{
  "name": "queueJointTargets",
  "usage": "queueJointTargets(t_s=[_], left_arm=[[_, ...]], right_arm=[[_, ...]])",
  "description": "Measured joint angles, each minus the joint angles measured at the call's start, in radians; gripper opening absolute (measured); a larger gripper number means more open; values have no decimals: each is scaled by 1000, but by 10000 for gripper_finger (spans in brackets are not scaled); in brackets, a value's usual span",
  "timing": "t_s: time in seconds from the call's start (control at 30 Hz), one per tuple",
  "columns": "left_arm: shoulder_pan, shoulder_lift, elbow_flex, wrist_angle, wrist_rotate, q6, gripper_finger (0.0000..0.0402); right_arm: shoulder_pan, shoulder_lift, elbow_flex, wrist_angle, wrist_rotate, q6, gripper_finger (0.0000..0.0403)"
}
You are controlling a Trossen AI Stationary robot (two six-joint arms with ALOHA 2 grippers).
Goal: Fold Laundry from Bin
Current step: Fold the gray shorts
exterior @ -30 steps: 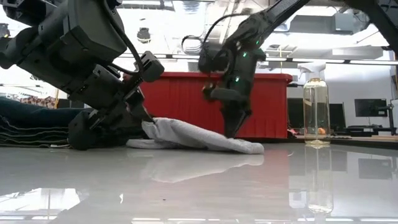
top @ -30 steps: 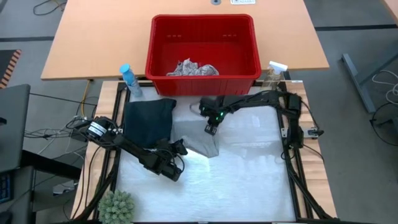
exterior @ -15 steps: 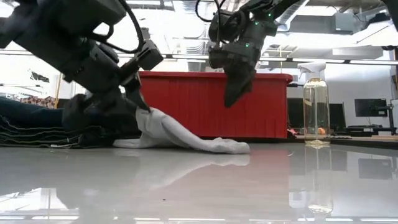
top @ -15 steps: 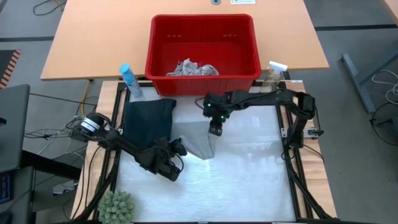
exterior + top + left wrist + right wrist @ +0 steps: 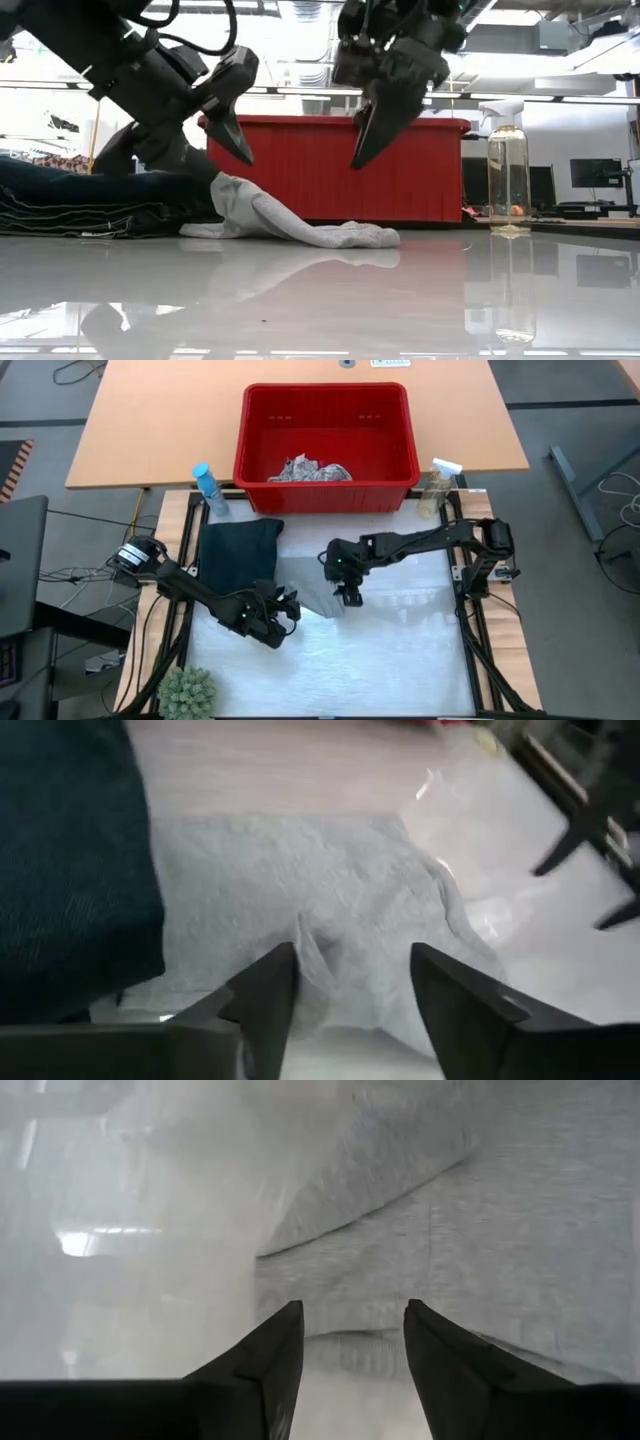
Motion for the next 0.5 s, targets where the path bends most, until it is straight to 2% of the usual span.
queueJointTargets(t_s=[0.2, 0.3, 0.4, 0.5], left_arm=[[8, -114, 0, -9, 135, 241, 225], [25, -207, 2, -4, 133, 314, 226], [93, -301, 2, 17, 138, 369, 226], [208, -351, 2, 86, 291, 560, 226]], right_arm=[[15, 7, -108, 192, 3, 3, 184], [11, 7, -154, 228, 10, 2, 180], [6, 7, -189, 273, 10, -3, 178], [5, 7, -199, 280, 11, -13, 177]])
